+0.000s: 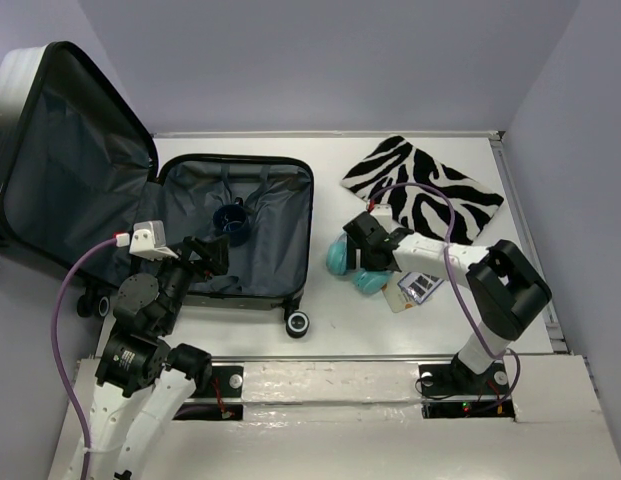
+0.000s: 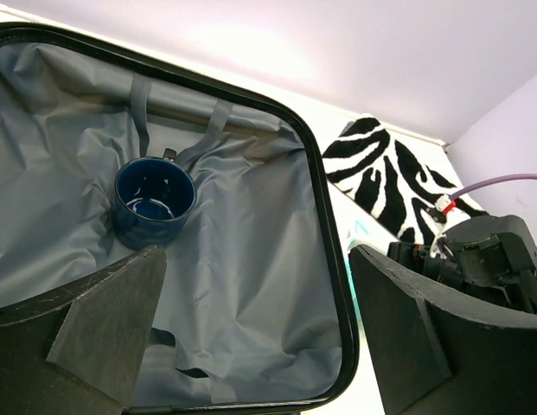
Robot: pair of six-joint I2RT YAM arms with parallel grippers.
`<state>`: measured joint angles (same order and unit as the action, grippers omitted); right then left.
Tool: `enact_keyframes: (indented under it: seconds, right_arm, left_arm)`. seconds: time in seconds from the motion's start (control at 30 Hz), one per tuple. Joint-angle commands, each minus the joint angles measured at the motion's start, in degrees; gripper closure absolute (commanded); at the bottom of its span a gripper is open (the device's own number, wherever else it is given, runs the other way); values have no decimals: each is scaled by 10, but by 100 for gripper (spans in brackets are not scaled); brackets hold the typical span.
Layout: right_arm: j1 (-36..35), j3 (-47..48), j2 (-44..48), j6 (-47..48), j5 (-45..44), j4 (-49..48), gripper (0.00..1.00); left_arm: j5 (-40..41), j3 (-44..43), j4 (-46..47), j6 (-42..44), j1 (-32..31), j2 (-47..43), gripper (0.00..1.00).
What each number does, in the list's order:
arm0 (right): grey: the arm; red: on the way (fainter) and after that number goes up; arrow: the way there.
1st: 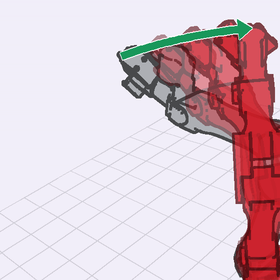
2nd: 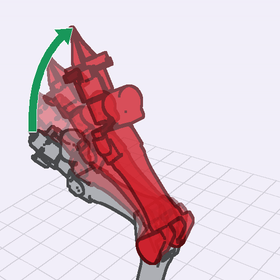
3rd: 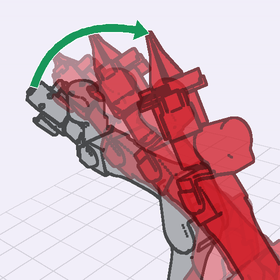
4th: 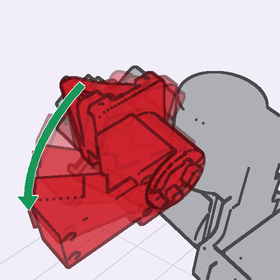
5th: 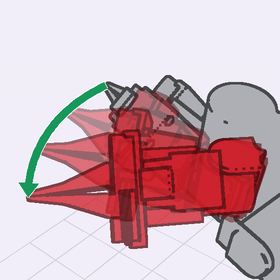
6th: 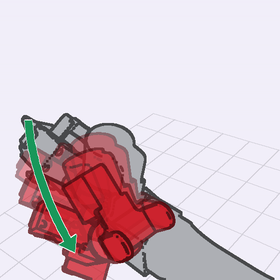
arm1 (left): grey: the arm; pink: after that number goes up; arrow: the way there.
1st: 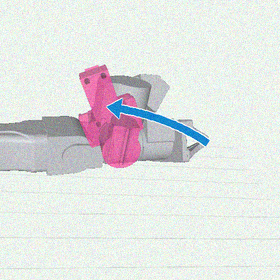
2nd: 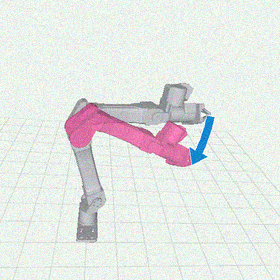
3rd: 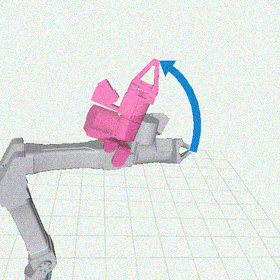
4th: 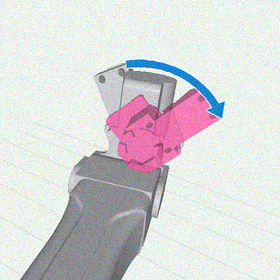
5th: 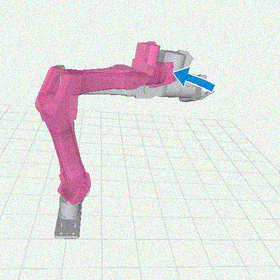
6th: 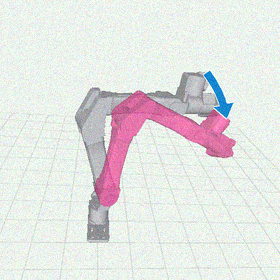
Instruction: Pack the luggage
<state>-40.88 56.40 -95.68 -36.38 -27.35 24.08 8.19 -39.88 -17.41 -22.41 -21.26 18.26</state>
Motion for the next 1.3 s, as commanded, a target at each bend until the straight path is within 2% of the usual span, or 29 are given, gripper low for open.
enact_keyframes:
  seconds: [0.0, 0.17, 0.27, 0.37, 0.6, 0.8, 0.9, 1.07, 1.17, 1.2, 1.27]
  right_arm:
    - [3, 2, 42, 0, -37, 24, 0]
    - [3, 11, 138, 15, -58, 39, 0]
    - [24, -1, 161, 15, -61, 42, 0]
    - [64, -28, 154, 9, -32, 40, 2]
    - [83, -45, 92, 1, -4, 3, 13]
    - [96, -50, 42, -6, 36, -33, 38]
    - [96, -53, 31, -9, 58, -55, 62]
    - [96, -46, 51, -7, 48, -67, 93]
    - [96, -38, 130, 10, 40, -65, 93]
    - [96, -38, 131, 14, 41, -65, 93]
    - [96, -24, 199, 28, 53, -64, 93]
  left_arm:
    - [-6, -6, 31, 4, 3, -2, 1]
    - [-10, -6, 32, 5, 3, -1, 1]
    - [-10, -6, 32, 5, 3, -2, 1]
    - [-10, -6, 32, 5, 3, -2, 1]
    - [-10, -6, 32, 6, 3, -1, 1]
    - [-9, -6, 32, 5, 3, 0, 1]
    - [-8, -6, 31, 4, 3, -1, 1]
    - [-7, -6, 32, 6, 3, -2, 1]
    - [-6, -6, 31, 5, 3, -4, 1]
    - [-6, -6, 31, 5, 3, -5, 1]
    - [-6, -6, 31, 5, 3, -7, 1]
